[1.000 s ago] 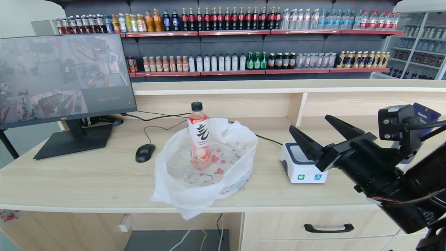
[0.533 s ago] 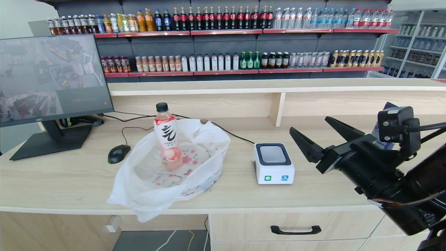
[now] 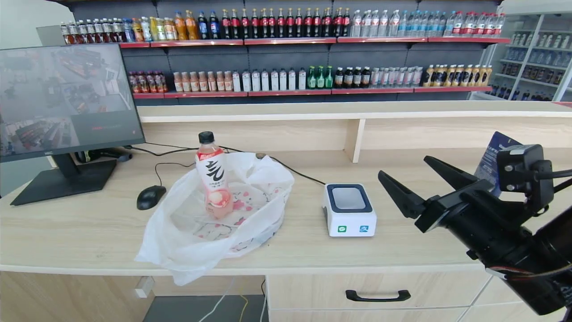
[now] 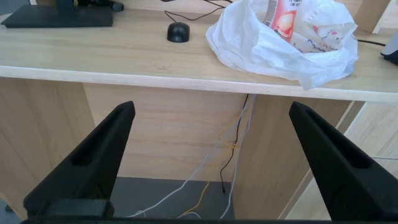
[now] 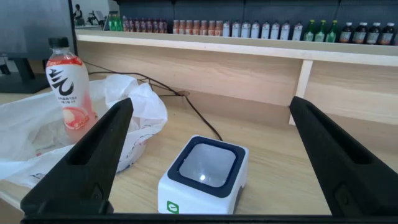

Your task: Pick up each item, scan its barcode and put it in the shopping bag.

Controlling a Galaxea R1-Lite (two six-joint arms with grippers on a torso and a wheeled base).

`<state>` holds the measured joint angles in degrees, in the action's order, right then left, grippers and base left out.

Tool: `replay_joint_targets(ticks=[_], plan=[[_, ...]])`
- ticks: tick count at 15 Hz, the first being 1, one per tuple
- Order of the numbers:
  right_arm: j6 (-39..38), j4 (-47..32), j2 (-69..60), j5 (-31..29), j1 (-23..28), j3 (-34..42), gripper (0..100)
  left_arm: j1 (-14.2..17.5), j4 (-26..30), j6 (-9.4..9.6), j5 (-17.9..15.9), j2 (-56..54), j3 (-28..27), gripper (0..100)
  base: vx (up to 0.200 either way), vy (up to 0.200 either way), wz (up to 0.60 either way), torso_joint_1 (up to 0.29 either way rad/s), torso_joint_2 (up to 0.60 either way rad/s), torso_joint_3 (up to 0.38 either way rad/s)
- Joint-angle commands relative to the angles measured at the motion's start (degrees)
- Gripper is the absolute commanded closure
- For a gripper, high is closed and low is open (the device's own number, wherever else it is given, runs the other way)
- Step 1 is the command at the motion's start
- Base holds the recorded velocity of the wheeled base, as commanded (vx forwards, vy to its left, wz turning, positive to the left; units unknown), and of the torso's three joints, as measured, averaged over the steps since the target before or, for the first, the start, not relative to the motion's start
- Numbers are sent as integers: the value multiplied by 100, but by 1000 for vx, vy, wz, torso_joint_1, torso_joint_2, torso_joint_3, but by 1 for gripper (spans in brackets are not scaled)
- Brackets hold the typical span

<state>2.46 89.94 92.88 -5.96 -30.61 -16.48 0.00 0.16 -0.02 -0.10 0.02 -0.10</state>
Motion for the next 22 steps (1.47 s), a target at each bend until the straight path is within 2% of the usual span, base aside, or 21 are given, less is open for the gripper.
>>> replay_joint_targets(ticks=[1, 2, 18, 22], plan=[[9, 6, -174, -2, 46, 119, 0, 0, 2, 2, 1, -2, 1, 0, -200, 0, 0, -2, 2, 2], [9, 6, -253, -2, 90, 180, 0, 0, 2, 2, 1, -2, 1, 0, -200, 0, 0, 7, 2, -2], [9, 6, -385, -2, 169, 312, 0, 0, 2, 2, 1, -2, 1, 0, -13, 0, 0, 0, 0, 0], [9, 6, -385, -2, 169, 312, 0, 0, 2, -6, 1, -2, 1, 0, 0, -200, 0, -2, 4, 4]])
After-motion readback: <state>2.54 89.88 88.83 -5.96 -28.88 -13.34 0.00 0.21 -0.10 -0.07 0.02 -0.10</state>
